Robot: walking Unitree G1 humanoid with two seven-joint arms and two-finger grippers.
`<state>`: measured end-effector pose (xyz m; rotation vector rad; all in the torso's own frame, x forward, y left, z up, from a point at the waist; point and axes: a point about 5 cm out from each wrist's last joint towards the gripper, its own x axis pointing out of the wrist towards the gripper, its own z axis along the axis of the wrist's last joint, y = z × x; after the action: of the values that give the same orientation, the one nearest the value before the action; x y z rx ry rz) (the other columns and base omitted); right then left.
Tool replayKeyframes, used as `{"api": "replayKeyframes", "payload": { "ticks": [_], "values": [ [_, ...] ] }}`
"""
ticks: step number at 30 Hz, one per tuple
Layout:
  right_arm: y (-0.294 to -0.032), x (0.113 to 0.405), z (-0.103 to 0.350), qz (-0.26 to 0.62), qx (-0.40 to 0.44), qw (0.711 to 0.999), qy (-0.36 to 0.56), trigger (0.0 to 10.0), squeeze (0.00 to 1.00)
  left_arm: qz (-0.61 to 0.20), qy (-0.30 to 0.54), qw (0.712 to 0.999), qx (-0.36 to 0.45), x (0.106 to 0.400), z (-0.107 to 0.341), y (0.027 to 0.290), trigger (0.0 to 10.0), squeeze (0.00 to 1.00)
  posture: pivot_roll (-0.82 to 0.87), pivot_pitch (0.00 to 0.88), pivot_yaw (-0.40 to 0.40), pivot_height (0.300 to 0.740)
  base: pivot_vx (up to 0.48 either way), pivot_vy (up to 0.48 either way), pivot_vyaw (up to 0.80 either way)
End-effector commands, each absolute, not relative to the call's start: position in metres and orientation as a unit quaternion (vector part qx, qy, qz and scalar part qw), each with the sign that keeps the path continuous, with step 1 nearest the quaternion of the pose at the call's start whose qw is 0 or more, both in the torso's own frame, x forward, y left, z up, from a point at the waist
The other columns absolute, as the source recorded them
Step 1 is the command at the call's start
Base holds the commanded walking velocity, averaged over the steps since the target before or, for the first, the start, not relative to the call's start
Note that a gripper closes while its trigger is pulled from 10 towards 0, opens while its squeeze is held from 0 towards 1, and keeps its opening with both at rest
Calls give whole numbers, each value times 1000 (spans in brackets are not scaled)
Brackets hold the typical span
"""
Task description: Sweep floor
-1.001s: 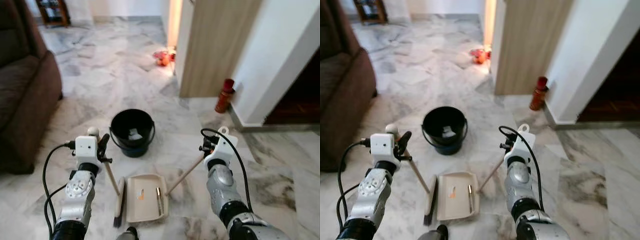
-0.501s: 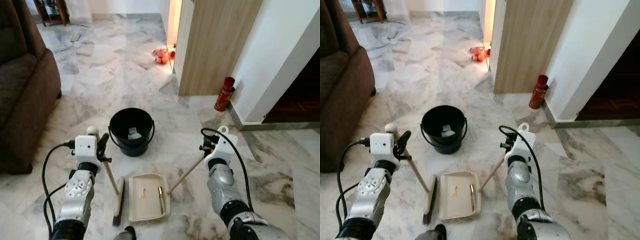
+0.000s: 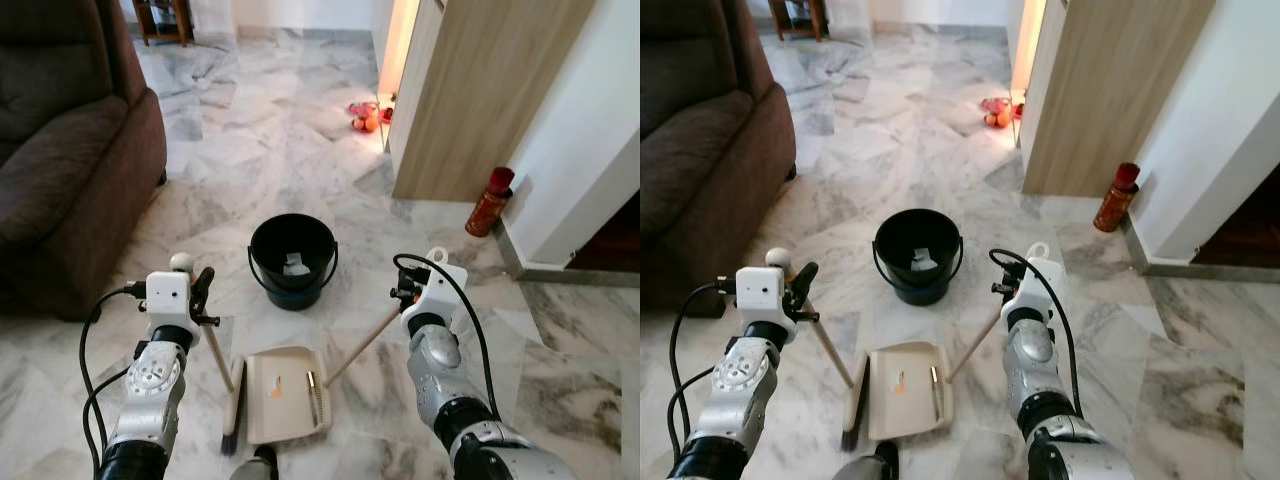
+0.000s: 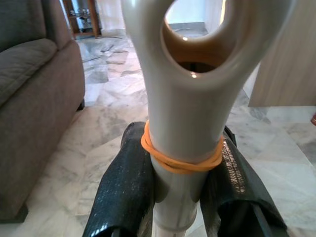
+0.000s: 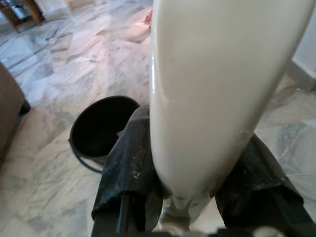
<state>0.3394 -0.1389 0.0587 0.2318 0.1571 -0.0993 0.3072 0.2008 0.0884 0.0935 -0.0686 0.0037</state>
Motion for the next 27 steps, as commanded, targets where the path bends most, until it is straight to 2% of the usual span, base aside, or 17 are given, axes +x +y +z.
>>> {"api": "replayKeyframes", "payload": {
  "ticks": [1, 5, 16, 27],
  "values": [
    [-143, 351, 82, -54, 122, 991, 25, 10000, 0, -10, -48, 997, 67, 307, 93, 197, 10000, 0, 143, 77, -32, 740, 0, 0, 0],
    [-143, 354, 89, -52, 125, 991, 8, 10000, 0, -8, -50, 996, 79, 302, 91, 199, 10000, 0, 138, 73, -29, 740, 0, 0, 0],
    [-150, 358, 106, -54, 126, 990, -28, 10000, 0, 75, -62, 989, 111, 267, 88, 233, 10000, 0, 148, 57, -26, 740, 0, 0, 0],
    [-155, 358, 128, -46, 125, 988, -73, 10000, 0, 89, -59, 987, 117, 262, 88, 237, 10000, 0, 156, 50, -24, 740, 0, 0, 0]
  ]
}}
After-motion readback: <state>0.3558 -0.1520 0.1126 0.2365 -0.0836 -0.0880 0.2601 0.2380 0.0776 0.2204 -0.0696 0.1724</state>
